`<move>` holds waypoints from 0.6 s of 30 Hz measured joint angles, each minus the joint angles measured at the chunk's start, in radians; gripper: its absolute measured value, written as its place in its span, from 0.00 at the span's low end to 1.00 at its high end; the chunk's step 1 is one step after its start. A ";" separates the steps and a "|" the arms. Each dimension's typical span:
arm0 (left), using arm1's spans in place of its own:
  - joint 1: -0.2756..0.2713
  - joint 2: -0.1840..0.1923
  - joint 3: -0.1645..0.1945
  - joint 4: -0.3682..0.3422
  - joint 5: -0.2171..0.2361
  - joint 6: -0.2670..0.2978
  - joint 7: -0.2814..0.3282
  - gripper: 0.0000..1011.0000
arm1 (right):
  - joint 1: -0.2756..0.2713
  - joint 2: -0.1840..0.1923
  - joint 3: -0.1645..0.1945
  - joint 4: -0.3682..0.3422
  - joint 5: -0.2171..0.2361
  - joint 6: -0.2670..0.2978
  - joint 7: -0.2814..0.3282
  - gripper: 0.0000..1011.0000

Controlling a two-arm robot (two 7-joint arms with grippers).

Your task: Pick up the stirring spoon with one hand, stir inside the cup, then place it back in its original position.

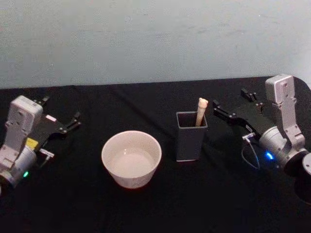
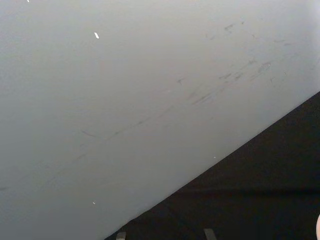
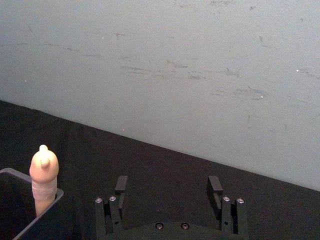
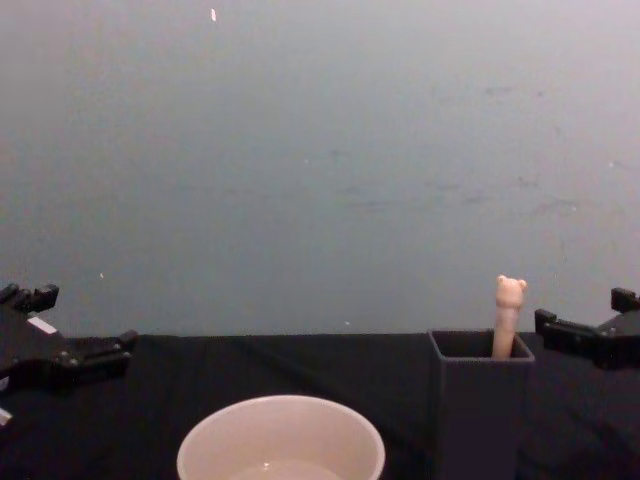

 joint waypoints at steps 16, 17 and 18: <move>0.000 0.000 0.000 0.000 0.000 0.000 0.000 0.99 | 0.000 0.000 0.000 0.000 0.000 0.000 0.000 0.99; 0.000 0.000 0.000 0.000 0.000 0.000 0.000 0.99 | 0.000 0.000 0.000 0.000 0.000 0.000 0.000 0.99; 0.000 0.000 0.000 0.000 0.000 0.000 0.000 0.99 | 0.000 0.000 0.000 0.000 0.000 0.000 0.000 0.99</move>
